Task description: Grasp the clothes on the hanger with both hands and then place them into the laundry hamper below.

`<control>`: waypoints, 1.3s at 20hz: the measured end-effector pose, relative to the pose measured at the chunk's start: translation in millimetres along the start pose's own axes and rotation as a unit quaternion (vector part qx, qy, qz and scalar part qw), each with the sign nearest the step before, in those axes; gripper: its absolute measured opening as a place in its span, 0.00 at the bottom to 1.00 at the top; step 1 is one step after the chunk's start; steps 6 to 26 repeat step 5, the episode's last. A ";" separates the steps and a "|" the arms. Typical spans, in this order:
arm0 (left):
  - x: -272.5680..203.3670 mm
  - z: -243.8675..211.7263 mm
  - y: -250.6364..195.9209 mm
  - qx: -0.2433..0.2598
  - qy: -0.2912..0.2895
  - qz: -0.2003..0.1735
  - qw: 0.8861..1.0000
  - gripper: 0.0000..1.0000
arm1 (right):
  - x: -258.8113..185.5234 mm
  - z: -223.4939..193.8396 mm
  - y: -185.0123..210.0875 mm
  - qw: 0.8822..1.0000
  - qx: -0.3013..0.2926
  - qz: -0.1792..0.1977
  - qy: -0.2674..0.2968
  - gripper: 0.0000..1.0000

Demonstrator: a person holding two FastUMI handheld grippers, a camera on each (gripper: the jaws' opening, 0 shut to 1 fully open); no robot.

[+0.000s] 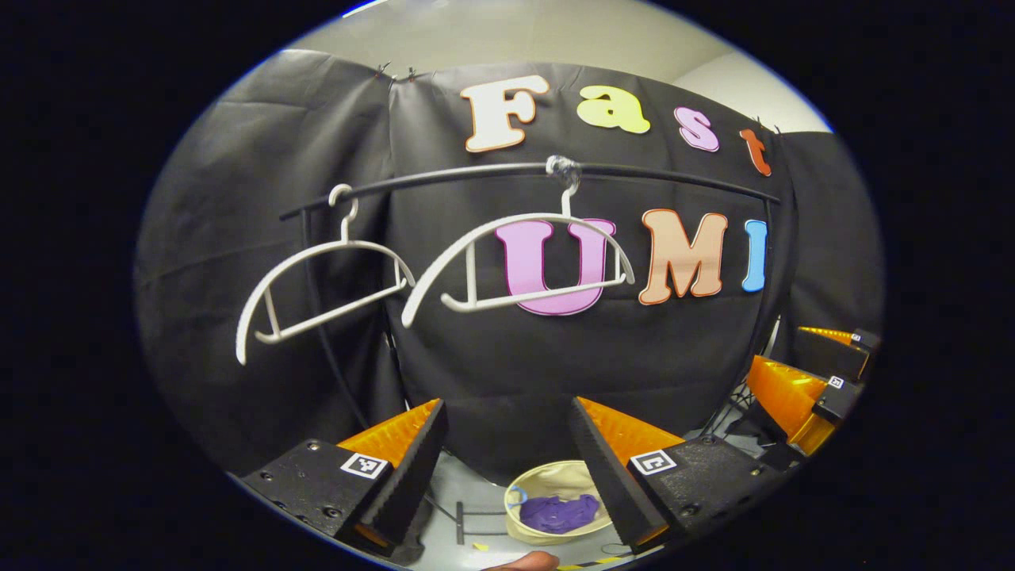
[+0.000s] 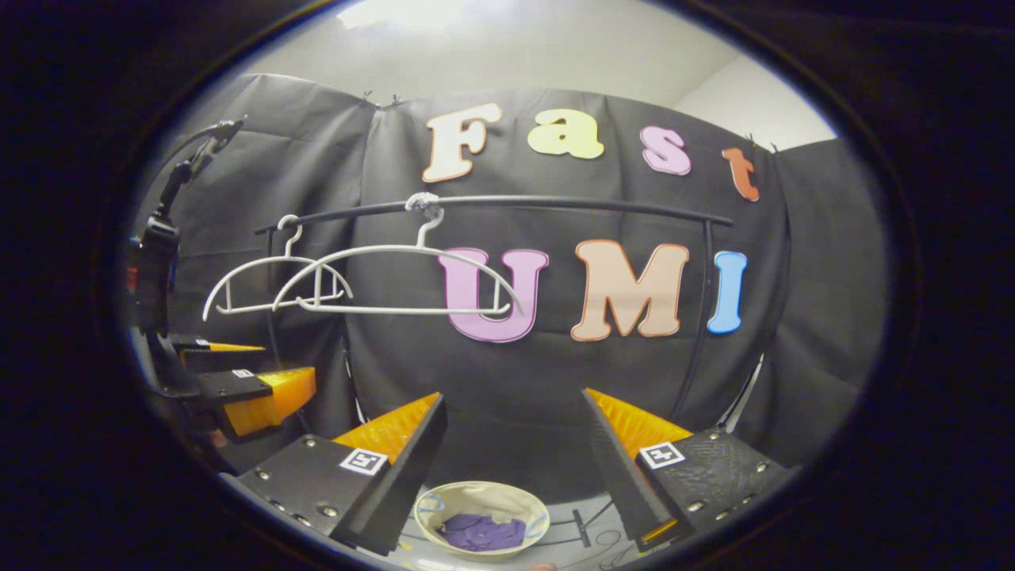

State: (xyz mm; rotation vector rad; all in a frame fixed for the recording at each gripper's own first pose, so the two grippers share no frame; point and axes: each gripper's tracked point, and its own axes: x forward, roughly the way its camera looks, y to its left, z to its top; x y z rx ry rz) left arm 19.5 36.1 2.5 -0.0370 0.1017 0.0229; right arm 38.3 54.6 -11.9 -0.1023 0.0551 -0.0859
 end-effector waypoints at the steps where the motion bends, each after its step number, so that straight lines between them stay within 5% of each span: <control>1: -2.9 9.8 -2.9 -0.001 -0.010 -0.009 1.000 0.96 | -2.9 6.0 0.8 1.000 0.002 -0.001 -0.003 0.95; 26: -14.8 28.1 -3.4 -0.010 -0.022 -0.031 0.999 0.96 | -14.0 25.0 -0.1 1.000 0.023 -0.015 -0.011 0.95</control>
